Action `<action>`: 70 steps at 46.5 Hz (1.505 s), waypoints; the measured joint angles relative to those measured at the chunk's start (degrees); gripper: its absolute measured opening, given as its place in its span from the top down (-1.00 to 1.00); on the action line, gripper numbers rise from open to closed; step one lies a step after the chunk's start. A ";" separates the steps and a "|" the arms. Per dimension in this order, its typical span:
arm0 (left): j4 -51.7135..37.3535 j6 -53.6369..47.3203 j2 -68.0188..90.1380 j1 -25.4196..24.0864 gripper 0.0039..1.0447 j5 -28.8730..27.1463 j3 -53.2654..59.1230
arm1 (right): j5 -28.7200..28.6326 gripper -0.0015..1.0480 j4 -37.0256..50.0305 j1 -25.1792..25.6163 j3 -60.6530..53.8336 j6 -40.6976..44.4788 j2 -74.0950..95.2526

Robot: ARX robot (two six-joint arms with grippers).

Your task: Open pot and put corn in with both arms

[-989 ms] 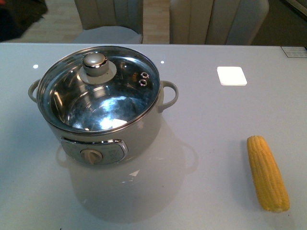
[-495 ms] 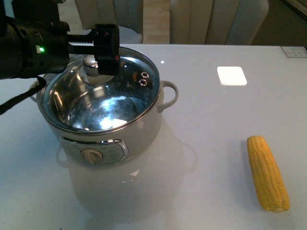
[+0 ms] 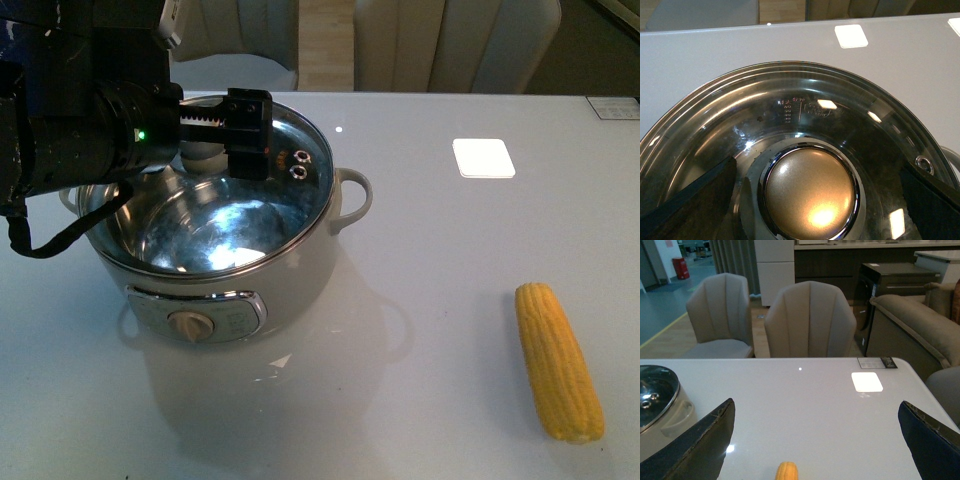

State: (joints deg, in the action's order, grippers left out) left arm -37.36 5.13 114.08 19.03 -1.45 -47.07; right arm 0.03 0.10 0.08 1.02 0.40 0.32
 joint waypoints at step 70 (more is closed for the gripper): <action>4.90 -2.16 -2.05 0.13 0.13 -3.96 -1.14 | 0.00 -0.83 0.00 0.00 0.00 0.00 0.00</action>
State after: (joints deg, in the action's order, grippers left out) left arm -32.47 2.96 112.03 19.16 -5.41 -48.21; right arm 0.03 0.10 0.08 1.02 0.40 0.32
